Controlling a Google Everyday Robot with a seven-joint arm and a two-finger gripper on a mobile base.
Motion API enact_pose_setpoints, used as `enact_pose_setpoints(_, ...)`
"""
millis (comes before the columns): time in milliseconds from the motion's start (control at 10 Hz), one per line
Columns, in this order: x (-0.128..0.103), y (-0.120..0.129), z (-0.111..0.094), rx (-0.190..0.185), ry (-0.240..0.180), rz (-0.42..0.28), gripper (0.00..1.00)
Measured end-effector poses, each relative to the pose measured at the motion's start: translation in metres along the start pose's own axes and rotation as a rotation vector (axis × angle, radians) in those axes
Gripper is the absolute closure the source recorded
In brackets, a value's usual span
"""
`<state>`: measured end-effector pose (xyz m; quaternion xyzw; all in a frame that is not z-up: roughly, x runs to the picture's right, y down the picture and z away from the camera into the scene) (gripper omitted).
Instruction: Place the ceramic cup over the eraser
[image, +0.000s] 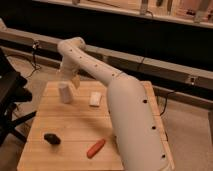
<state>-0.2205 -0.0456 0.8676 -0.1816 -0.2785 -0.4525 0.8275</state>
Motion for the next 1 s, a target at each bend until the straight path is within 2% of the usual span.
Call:
enact_pose_setpoints(300,0.005,-0.009,0.012,-0.003,0.042,-0.039,0.20)
enact_pose_setpoints(500,0.005,-0.016,0.028,-0.004,0.047,-0.062,0.20)
enact_pose_setpoints(700,0.005,-0.019,0.044,-0.015,0.035,-0.071,0.20)
enact_pose_setpoints(1000,0.006,-0.015,0.070,-0.035,-0.007,-0.053,0.20)
